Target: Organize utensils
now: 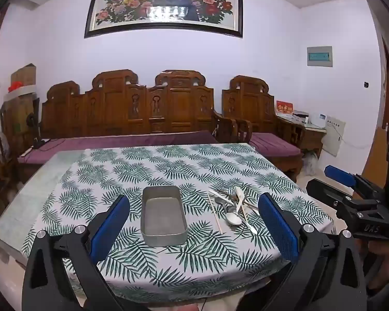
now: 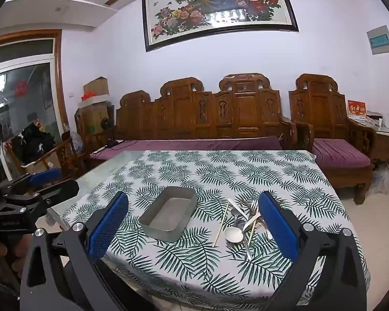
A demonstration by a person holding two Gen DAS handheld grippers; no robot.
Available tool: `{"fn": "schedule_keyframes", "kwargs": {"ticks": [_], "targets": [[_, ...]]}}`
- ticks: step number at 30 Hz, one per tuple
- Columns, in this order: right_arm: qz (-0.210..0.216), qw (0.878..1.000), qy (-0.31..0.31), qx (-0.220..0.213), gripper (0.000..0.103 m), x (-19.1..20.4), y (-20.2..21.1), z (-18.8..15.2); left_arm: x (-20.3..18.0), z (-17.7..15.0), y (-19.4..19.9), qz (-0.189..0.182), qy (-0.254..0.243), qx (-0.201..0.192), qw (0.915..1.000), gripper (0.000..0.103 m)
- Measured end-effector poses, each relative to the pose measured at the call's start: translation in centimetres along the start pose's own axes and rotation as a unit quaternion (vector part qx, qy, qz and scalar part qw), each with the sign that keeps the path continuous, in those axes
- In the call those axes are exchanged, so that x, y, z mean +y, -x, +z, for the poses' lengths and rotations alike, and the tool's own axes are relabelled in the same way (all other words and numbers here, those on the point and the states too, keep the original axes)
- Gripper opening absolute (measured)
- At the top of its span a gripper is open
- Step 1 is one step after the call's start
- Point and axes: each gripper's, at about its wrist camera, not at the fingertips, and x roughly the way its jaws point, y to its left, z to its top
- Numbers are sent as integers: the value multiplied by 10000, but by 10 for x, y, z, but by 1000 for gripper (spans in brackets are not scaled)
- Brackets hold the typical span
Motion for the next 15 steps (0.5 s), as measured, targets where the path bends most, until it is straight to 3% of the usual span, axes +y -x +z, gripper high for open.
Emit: {"fn": "schedule_keyframes", "kwargs": {"ticks": [15], "targets": [[19, 10000, -14, 3, 101, 1, 1, 0, 5, -2, 1, -14, -32, -18, 10000, 96]]}}
